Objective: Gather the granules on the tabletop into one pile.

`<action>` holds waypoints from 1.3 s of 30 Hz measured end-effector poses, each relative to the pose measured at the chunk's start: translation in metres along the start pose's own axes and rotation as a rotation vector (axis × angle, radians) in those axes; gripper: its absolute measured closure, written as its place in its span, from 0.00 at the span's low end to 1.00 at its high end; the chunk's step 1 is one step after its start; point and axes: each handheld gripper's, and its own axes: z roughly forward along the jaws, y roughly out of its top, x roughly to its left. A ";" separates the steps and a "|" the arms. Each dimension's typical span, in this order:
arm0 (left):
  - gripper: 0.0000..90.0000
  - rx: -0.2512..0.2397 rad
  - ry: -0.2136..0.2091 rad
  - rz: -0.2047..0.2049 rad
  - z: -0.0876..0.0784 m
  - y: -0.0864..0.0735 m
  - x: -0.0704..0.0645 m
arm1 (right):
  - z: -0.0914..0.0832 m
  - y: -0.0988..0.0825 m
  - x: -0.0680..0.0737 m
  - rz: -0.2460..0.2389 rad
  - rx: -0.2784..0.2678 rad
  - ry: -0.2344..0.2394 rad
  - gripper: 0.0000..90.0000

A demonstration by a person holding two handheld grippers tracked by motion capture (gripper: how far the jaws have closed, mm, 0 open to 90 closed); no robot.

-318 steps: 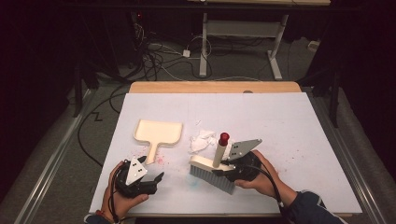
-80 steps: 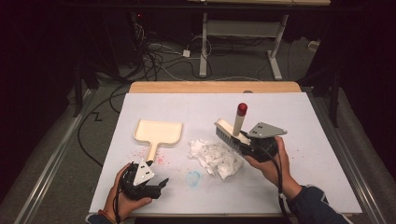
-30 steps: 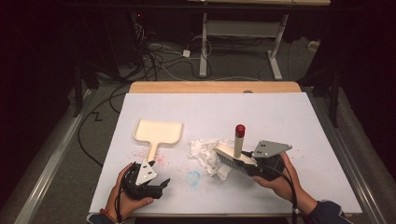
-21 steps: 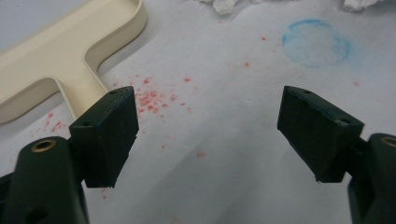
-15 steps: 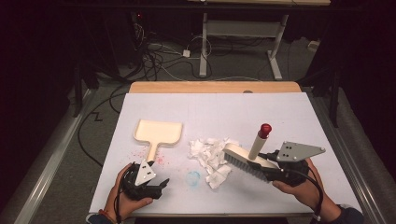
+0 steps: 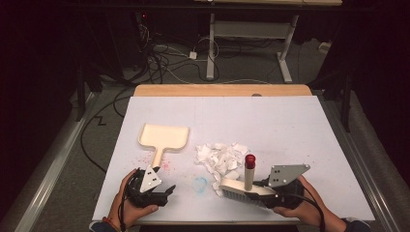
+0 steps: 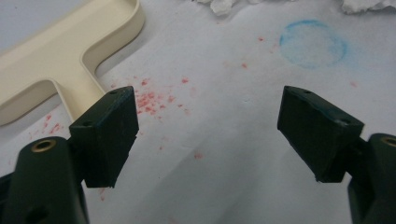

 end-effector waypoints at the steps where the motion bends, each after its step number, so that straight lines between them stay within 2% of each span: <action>1: 0.22 0.001 0.000 -0.001 0.000 0.000 0.000 | 0.003 0.000 -0.001 0.003 -0.007 0.006 0.76; 4: 0.22 0.000 -0.001 0.000 0.000 0.000 0.000 | 0.011 0.001 -0.004 -0.014 -0.024 -0.037 0.76; 9: 0.22 0.002 -0.002 -0.001 0.001 0.000 0.000 | 0.022 0.003 -0.013 -0.023 -0.058 -0.074 0.76; 11: 0.22 0.001 -0.004 0.000 0.002 0.000 0.000 | 0.026 0.005 -0.016 -0.011 -0.067 -0.088 0.76; 19: 0.22 0.007 -0.010 0.003 0.003 0.000 -0.001 | 0.042 0.017 -0.024 -0.050 -0.090 -0.149 0.76; 27: 0.22 0.007 -0.013 0.000 0.003 0.000 0.000 | 0.051 0.025 -0.034 -0.033 -0.107 -0.193 0.76; 30: 0.22 0.009 -0.014 0.005 0.003 0.000 -0.001 | 0.051 0.030 -0.036 -0.017 -0.122 -0.177 0.76; 33: 0.22 0.008 -0.015 0.001 0.003 -0.001 0.000 | 0.047 0.032 -0.034 -0.022 -0.137 -0.162 0.76; 39: 0.22 0.008 -0.013 0.002 0.002 -0.001 0.000 | 0.020 0.035 -0.026 -0.008 -0.189 -0.137 0.76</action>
